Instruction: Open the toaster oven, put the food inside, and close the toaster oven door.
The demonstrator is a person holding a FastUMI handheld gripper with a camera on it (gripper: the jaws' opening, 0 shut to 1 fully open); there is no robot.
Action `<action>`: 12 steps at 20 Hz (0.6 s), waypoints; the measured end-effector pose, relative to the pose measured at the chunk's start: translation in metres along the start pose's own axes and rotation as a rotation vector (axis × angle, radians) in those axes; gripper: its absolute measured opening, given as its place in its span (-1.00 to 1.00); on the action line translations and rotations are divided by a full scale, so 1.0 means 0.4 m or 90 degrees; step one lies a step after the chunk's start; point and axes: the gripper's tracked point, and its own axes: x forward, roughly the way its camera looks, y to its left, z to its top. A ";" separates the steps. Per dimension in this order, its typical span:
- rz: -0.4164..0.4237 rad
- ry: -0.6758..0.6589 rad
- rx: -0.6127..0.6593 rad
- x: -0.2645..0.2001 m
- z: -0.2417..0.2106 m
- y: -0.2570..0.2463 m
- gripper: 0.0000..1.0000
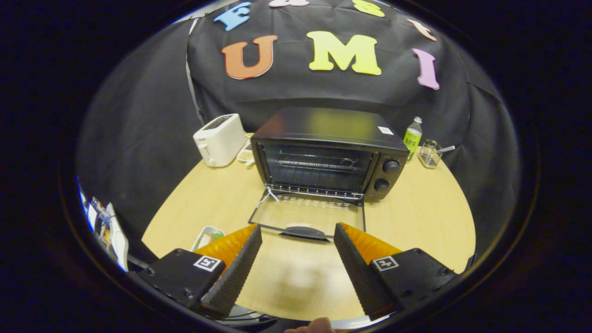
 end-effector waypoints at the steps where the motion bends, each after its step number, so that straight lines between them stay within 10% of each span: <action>1: 0.031 0.009 0.017 -0.025 -0.002 0.028 1.00; 12: 0.251 0.218 0.216 -0.016 -0.140 0.285 1.00</action>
